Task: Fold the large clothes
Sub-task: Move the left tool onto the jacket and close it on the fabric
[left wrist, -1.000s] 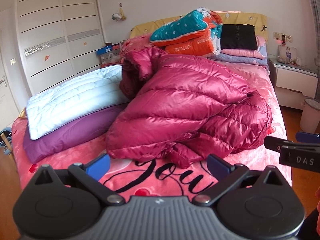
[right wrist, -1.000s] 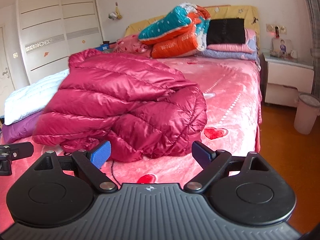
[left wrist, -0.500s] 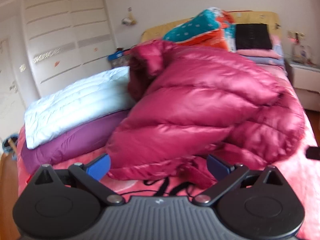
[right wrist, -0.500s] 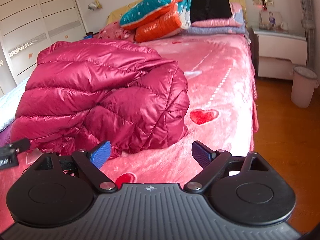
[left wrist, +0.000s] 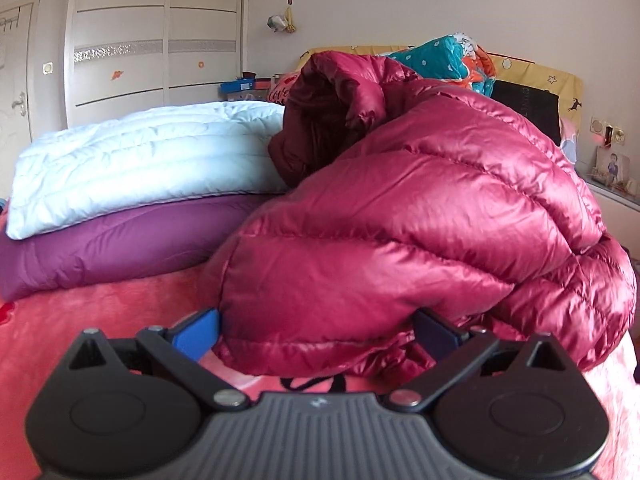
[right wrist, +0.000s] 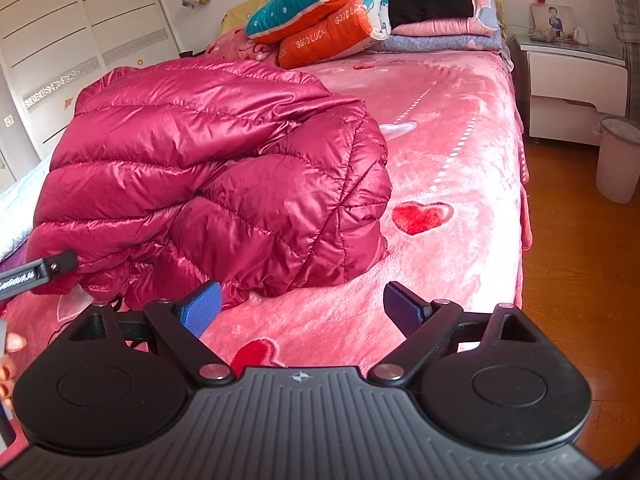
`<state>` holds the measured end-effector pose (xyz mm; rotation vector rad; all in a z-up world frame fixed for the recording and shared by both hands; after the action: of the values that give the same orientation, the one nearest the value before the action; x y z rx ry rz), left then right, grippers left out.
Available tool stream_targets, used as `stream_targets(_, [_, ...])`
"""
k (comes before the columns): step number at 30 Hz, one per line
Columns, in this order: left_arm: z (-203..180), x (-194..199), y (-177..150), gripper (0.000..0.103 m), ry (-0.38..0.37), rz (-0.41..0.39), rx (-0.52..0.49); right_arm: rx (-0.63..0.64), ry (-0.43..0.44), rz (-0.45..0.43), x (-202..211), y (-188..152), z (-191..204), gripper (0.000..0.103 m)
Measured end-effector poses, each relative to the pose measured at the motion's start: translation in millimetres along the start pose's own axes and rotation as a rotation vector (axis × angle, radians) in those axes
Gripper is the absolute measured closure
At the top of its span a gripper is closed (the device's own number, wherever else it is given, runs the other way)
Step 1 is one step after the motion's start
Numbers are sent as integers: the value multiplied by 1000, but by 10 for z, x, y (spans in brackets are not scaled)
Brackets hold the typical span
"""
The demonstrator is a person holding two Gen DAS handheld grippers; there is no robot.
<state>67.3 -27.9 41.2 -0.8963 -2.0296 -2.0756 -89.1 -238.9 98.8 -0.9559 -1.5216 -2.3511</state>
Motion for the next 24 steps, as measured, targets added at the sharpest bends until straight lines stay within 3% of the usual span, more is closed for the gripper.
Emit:
stream_targets(3, [-21, -107, 22, 4, -10, 11, 30, 6, 6, 5, -7, -4, 5, 0])
stream_targets(5, [-55, -167, 27, 16, -20, 26, 45, 11, 6, 8, -21, -8, 12, 0])
stream_targets(8, [-97, -234, 13, 50, -16, 64, 44, 16, 7, 11, -16, -28, 14, 0])
stream_targets(9, [-98, -250, 8, 68, -13, 79, 43, 15, 8, 12, -16, -32, 10, 0])
stream_targets(10, [-99, -244, 1, 74, -14, 85, 45, 15, 5, 12, -18, -35, 7, 0])
stream_targets(13, [-102, -150, 1, 84, -44, 65, 55, 13, 2, 17, -9, -47, 2, 0])
stream_targets(17, [-159, 41, -7, 89, -112, 13, 76, 49, -6, 26, -12, -104, 58, 0])
stream_targets(24, [-564, 488, 90, 90, -349, -88, 44, 147, 7, -9, 38, -182, 272, 0])
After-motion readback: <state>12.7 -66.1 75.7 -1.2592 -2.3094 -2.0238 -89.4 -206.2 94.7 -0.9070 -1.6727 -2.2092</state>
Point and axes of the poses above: each gripper's, at about its wrist camera, not at the fingertips, and x roughly against the way its jaws point, z to its left, y to its top, the point moved 10 cm from there along -x, roughly the way its jaws point, and after that the axes turned 6 degrees about -y, right-handed, at the moved point
